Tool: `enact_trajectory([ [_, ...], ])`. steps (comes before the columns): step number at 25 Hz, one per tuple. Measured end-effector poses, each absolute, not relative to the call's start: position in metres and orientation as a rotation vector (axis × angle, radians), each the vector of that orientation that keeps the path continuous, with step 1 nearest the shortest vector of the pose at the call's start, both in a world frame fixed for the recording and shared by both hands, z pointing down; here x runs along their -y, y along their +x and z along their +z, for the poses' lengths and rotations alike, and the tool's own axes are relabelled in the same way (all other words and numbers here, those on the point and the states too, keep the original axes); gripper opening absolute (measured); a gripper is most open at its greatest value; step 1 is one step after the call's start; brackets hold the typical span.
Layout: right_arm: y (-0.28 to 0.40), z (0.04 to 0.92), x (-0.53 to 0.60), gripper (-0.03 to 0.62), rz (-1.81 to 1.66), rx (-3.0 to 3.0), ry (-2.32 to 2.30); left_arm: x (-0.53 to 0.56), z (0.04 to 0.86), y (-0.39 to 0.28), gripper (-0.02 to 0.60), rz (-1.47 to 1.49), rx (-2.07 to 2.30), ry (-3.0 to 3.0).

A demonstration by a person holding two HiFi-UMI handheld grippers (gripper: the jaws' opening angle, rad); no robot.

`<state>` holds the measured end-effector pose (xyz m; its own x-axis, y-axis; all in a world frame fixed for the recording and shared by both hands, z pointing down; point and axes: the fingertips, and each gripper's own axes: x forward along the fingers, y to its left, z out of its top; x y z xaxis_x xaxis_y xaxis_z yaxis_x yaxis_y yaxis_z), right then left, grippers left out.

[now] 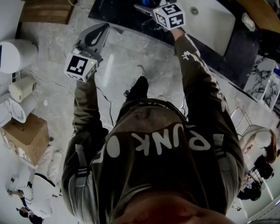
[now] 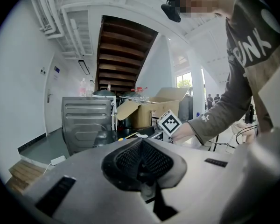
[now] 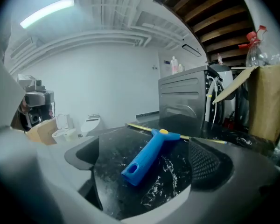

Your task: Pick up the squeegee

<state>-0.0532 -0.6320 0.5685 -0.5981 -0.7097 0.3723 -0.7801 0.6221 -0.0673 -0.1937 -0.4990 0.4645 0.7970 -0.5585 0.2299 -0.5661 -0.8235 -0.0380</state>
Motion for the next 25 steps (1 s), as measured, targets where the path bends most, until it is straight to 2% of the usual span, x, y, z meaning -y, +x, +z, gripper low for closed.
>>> enact_trajectory([
  [11,-0.062,0.600,0.650,0.544,0.419,2.427,1.205,0.503,0.465,-0.202,0.002,0.360,0.941,2.947],
  [18,-0.061,0.611,0.654,0.418,0.495,2.341,1.230,0.503,0.463,-0.201,0.002,0.349,0.930,2.944],
  [25,-0.058,0.618,0.656,0.370,0.517,2.277,1.261,0.502,0.465,-0.205,0.002,0.348,0.935,2.937],
])
